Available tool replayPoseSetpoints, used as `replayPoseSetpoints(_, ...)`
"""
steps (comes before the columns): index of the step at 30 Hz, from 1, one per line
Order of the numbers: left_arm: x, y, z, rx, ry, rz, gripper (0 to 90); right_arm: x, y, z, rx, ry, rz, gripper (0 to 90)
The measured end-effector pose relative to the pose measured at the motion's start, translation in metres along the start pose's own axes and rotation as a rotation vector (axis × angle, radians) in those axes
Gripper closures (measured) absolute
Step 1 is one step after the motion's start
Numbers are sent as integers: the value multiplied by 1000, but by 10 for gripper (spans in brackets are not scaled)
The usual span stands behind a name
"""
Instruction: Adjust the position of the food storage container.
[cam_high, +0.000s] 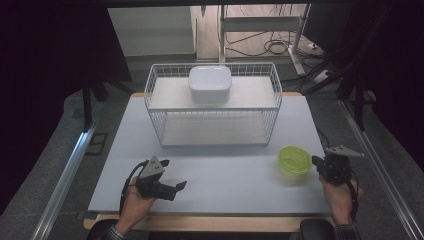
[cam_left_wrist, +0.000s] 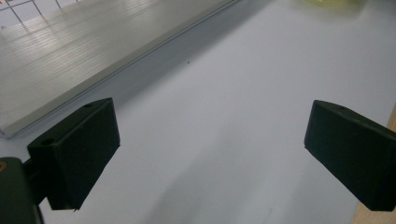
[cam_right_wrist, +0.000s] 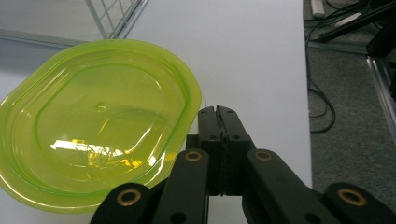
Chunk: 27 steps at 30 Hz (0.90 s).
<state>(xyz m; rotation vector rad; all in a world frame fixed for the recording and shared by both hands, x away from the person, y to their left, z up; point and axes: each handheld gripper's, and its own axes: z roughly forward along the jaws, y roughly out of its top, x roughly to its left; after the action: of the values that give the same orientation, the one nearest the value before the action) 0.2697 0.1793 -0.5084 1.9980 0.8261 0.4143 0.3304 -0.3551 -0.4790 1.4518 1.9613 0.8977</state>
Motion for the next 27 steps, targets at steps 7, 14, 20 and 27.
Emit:
replayPoseSetpoints(7, -1, 0, 1, 8, -2, 3, 31, 13, 3, 4, 14, 41, -4, 894)
replayPoseSetpoints(14, -1, 0, 2, 14, -5, 9, 31, 35, 7, 14, 50, 93, -38, 893)
replayPoseSetpoints(20, -2, 0, 2, 16, -6, 14, 31, 45, 8, 21, 75, 124, -50, 893)
replayPoseSetpoints(27, -2, 0, 3, 20, -7, 16, 31, 43, 6, 23, 84, 134, -43, 888)
